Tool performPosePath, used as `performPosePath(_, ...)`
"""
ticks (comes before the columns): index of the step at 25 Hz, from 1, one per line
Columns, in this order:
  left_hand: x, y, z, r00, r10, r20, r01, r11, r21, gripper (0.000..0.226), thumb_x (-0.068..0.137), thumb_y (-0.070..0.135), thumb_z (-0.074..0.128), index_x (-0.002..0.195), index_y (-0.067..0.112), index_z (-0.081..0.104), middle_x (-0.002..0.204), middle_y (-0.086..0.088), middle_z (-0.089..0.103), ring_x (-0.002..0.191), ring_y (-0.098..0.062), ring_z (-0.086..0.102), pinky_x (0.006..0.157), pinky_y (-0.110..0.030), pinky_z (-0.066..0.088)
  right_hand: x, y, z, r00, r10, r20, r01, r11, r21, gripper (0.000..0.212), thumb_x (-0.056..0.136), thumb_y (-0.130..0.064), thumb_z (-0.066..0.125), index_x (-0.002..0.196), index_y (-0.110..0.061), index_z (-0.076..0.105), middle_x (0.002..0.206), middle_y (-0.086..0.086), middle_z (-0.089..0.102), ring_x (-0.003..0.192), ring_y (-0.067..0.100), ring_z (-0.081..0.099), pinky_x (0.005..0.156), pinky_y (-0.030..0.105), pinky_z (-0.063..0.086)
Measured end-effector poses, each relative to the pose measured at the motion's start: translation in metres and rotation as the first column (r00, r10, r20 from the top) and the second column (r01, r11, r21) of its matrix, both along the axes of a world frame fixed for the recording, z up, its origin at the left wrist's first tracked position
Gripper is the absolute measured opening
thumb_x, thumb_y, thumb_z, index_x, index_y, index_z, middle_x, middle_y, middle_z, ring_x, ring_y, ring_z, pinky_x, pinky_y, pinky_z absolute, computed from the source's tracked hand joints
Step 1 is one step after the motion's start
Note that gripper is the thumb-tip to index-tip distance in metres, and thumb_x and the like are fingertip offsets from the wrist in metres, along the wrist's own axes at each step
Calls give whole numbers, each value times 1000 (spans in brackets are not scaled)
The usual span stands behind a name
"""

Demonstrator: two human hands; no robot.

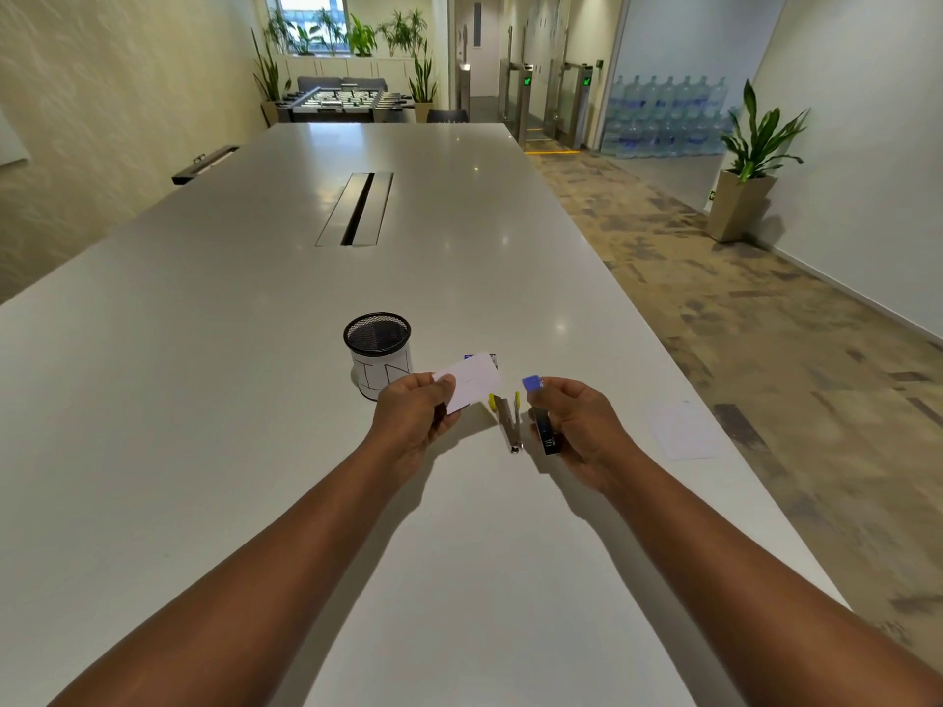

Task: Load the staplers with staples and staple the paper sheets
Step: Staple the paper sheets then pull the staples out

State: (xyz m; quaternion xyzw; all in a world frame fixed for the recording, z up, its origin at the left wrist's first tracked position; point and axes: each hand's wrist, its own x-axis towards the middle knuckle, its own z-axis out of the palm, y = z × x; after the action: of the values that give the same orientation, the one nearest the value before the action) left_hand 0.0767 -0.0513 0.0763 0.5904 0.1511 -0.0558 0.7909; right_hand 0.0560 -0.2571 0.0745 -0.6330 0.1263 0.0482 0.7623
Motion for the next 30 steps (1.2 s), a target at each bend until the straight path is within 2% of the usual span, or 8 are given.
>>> performPosePath(5, 3, 4, 4, 997, 69, 29, -68, 997, -25, 7, 92, 12, 69, 90, 12, 63, 67, 7, 75, 59, -5, 71, 56, -22, 57, 5, 25, -7, 994, -5, 106, 37, 952, -302, 20, 78, -23, 80, 78, -7, 68, 63, 0, 63, 59, 20, 62, 59, 32, 51)
performPosePath(10, 1, 15, 5, 996, 76, 36, -75, 997, -32, 6, 91, 11, 69, 91, 12, 63, 70, 5, 77, 62, -8, 73, 57, -22, 57, 26, 20, -9, 972, 35, 233, 183, 507, -842, 35, 79, -44, 76, 74, -12, 62, 68, -1, 62, 67, 23, 56, 61, 34, 41)
performPosePath(16, -4, 16, 3, 999, 52, 15, -51, 998, -48, 8, 90, 9, 70, 86, 12, 64, 75, -1, 77, 64, -12, 73, 58, -24, 57, 39, -16, -29, 997, 11, 75, 71, 237, -969, 44, 82, -42, 72, 63, -15, 42, 63, 2, 49, 62, 28, 52, 52, 31, 30)
performPosePath(21, -7, 10, 8, 999, 39, 12, -39, 999, -22, 6, 90, 11, 70, 88, 11, 64, 84, -5, 76, 68, -13, 73, 61, -25, 57, 35, -21, -27, 1000, 15, 8, 5, 195, -981, 43, 84, -49, 68, 71, -14, 48, 89, 11, 66, 81, 34, 63, 62, 32, 37)
performPosePath(23, -9, 9, 11, 998, 44, 34, -44, 999, 4, 7, 90, 12, 71, 86, 12, 64, 91, -8, 74, 75, -16, 71, 63, -25, 57, 26, -16, -16, 992, 73, 101, 90, 146, -985, 44, 85, -55, 67, 95, -13, 60, 109, 10, 61, 92, 35, 63, 66, 33, 41)
performPosePath(26, -11, 5, 20, 996, 24, 86, -28, 998, 49, 7, 89, 14, 71, 87, 12, 64, 95, -12, 72, 79, -21, 70, 60, -24, 55, 14, -2, 13, 863, 316, 395, 264, 384, -885, 60, 83, -43, 76, 136, -24, 56, 128, 1, 51, 97, 21, 61, 75, 33, 51)
performPosePath(28, -15, 2, 30, 993, -3, 114, -5, 997, 71, 11, 90, 13, 70, 98, 9, 64, 95, -12, 73, 76, -20, 73, 58, -25, 54, 5, 5, 30, 740, 446, 504, 245, 519, -819, 59, 82, -27, 81, 137, -27, 58, 132, -4, 50, 104, 14, 59, 79, 30, 52)
performPosePath(30, -20, 0, 39, 990, -25, 137, 17, 998, 61, 19, 90, 10, 69, 108, 10, 62, 90, -11, 75, 72, -21, 74, 57, -27, 54, -2, 9, 39, 675, 485, 556, 267, 542, -797, 41, 86, -15, 78, 126, -22, 69, 132, 0, 58, 112, 19, 58, 84, 32, 51)
